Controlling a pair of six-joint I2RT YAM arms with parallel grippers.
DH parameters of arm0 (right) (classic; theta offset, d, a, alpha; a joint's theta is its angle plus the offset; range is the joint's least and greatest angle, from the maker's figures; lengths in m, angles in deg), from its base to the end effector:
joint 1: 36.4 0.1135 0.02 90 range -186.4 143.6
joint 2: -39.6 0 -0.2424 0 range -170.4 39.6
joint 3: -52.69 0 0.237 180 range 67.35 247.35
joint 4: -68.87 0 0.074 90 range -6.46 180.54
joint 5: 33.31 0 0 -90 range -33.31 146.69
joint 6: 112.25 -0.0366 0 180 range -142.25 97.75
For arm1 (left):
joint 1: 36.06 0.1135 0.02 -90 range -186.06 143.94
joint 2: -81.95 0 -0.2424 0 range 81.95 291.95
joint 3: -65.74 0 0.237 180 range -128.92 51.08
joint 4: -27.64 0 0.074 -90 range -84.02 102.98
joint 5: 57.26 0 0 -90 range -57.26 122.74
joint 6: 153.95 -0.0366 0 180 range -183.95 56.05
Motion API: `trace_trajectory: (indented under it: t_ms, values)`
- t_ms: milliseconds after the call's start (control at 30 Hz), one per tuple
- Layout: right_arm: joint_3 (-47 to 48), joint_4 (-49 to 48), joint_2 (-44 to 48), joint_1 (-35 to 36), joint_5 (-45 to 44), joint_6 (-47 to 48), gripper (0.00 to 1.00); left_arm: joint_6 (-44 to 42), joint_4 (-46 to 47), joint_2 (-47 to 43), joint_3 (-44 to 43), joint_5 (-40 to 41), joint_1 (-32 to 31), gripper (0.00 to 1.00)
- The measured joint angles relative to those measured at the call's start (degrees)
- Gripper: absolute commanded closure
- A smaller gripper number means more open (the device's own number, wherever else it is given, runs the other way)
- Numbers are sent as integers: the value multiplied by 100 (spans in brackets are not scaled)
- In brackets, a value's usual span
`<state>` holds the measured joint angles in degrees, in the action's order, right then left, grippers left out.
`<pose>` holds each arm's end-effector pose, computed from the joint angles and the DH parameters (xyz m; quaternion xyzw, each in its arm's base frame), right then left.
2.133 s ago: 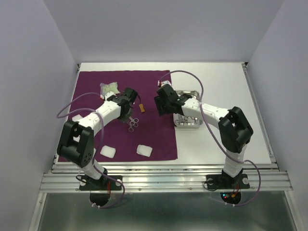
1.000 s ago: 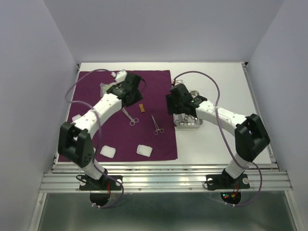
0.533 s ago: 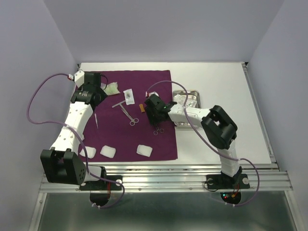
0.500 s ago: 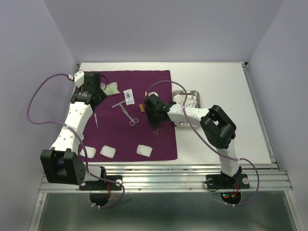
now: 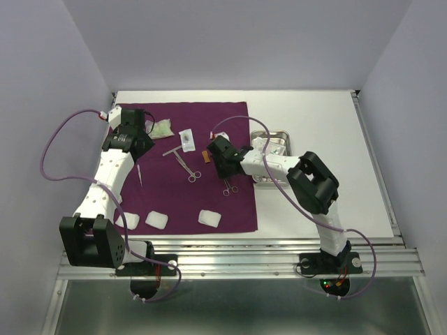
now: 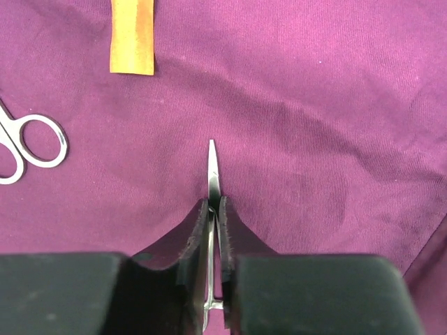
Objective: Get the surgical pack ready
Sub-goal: Pick up the medical item from the surgical kit.
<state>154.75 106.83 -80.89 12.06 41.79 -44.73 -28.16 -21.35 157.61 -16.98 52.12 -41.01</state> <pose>0.2911 0.3144 0.1564 -0.1768 0.9333 0.0653 0.3055 0.2759 -0.0117 0.3050 -0.3055 0.8496 0.0044 0.4299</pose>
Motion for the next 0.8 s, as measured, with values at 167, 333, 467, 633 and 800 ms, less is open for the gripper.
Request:
trace_trajectory:
  t_ms: [167, 333, 467, 633, 800]
  values:
    - [20, 48, 11, 0, -114, -26, 96, -4, 0, -2, 0, -39, 20, 47]
    - [20, 160, 208, 0, -337, -22, 99, -20, 2, -7, 7, -66, 20, 47]
    - [20, 184, 560, 0, -496, -22, 99, -22, 4, -7, 9, -83, 20, 47]
    - [72, 184, 763, 0, -664, -22, 99, -22, 4, -7, 9, -96, 20, 47]
    - [101, 190, 765, -48, -763, -22, 99, -24, 4, -7, 9, -101, 20, 47]
